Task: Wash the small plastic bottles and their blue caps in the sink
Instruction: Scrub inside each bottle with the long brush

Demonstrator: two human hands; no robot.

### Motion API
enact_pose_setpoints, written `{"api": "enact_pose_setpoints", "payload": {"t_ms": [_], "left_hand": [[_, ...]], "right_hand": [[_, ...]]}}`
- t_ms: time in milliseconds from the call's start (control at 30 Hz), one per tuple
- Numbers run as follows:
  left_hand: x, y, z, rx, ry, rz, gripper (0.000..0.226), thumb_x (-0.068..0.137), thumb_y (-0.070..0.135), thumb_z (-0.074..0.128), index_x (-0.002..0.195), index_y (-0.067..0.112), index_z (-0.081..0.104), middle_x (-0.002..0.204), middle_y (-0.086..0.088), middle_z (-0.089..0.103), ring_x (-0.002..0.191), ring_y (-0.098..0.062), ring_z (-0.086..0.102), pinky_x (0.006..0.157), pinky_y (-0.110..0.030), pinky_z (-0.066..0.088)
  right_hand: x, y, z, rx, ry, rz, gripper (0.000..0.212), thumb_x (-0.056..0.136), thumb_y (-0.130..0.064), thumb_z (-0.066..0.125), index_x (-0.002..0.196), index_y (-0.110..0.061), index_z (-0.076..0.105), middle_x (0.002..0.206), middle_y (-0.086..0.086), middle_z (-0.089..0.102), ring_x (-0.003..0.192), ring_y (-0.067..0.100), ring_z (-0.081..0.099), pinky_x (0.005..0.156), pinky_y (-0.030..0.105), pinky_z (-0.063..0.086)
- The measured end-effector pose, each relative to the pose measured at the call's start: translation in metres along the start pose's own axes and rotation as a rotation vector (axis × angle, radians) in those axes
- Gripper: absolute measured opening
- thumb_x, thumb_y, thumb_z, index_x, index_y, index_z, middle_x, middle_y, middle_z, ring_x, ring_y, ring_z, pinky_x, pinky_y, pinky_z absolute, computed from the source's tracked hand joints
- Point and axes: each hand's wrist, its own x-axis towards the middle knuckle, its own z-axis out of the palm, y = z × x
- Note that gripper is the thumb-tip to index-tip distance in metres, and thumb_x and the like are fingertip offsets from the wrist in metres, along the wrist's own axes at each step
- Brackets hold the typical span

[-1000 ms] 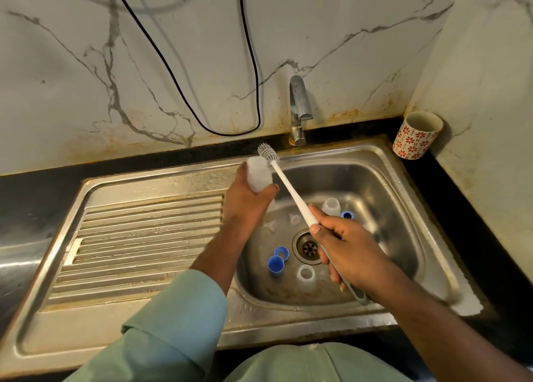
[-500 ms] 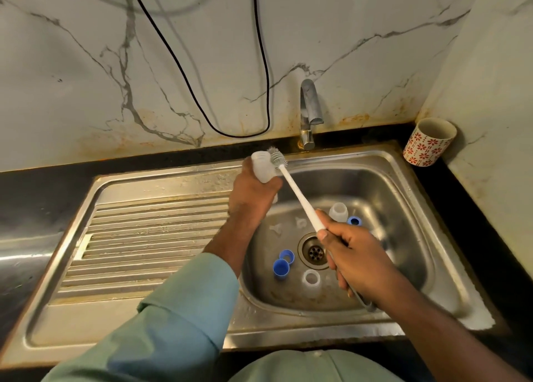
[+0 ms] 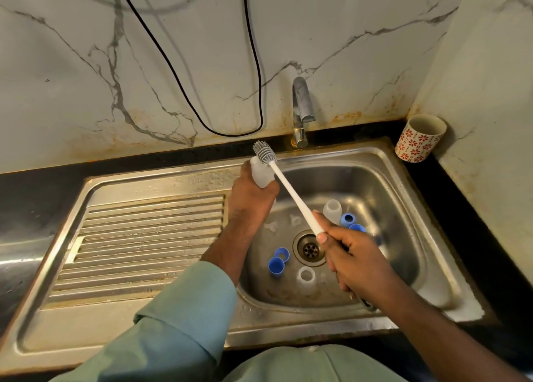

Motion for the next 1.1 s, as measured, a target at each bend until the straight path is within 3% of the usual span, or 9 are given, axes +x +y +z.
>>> {"api": "enact_pose_setpoints", "payload": {"t_ms": [367,433,533,667,767,933,1100], "left_hand": [[-0.005,-0.006,0.001,-0.042,0.064,0.012,0.07,0.083,0.036,0.073,0.143,0.033,0.038,0.113,0.005,0.056,0.096,-0.018,0.058,0.074,-0.044,0.061],[-0.007,-0.005,0.003,-0.089,0.066,0.001,0.067,0.084,0.034,0.072,0.143,0.032,0.04,0.112,0.007,0.054,0.094,-0.015,0.056,0.068,-0.034,0.059],[-0.005,-0.01,0.0,-0.308,0.088,-0.1,0.063,0.087,0.033,0.072,0.141,0.034,0.041,0.115,0.001,0.057,0.098,-0.025,0.064,0.05,-0.034,0.058],[0.006,-0.02,-0.012,-0.409,0.036,-0.15,0.063,0.087,0.03,0.073,0.141,0.034,0.04,0.121,-0.007,0.058,0.098,-0.031,0.065,0.049,-0.029,0.053],[0.012,-0.024,-0.02,-0.317,-0.057,-0.125,0.064,0.082,0.025,0.078,0.138,0.031,0.046,0.122,-0.004,0.057,0.102,-0.028,0.062,0.054,-0.03,0.054],[0.024,-0.027,-0.04,0.056,-0.047,0.099,0.071,0.075,0.022,0.082,0.139,0.026,0.05,0.123,0.0,0.055,0.103,-0.018,0.053,0.058,-0.01,0.041],[0.045,-0.03,-0.064,0.286,-0.019,0.138,0.073,0.071,0.027,0.083,0.136,0.03,0.05,0.129,-0.005,0.058,0.114,-0.027,0.054,0.09,-0.037,0.046]], "right_hand": [[0.005,0.008,0.006,-0.159,0.029,-0.078,0.04,0.1,-0.029,0.048,0.136,-0.048,0.046,0.05,-0.011,0.041,0.042,0.002,0.037,0.043,0.015,0.035],[0.007,0.008,0.006,-0.187,0.04,-0.086,0.041,0.1,-0.03,0.048,0.136,-0.05,0.044,0.049,-0.009,0.04,0.042,0.003,0.036,0.043,0.015,0.034],[0.009,0.009,0.001,-0.274,0.022,-0.095,0.042,0.101,-0.028,0.048,0.138,-0.047,0.042,0.055,-0.007,0.043,0.042,0.0,0.04,0.043,0.012,0.034],[0.003,0.014,-0.012,-0.395,-0.01,-0.129,0.046,0.101,-0.026,0.049,0.142,-0.043,0.039,0.058,-0.019,0.056,0.051,-0.007,0.05,0.051,0.012,0.04],[0.009,0.014,-0.021,-0.619,-0.018,-0.205,0.052,0.101,-0.034,0.045,0.145,-0.053,0.025,0.064,-0.011,0.051,0.059,-0.001,0.051,0.053,0.014,0.039],[0.02,0.006,-0.031,-0.945,-0.031,-0.255,0.056,0.104,-0.042,0.029,0.15,-0.049,-0.002,0.084,-0.011,0.044,0.076,0.008,0.05,0.07,0.025,0.047],[0.02,-0.003,-0.03,-1.005,-0.058,-0.275,0.055,0.104,-0.043,0.026,0.149,-0.049,-0.004,0.088,-0.012,0.044,0.081,0.009,0.051,0.074,0.027,0.048]]}}
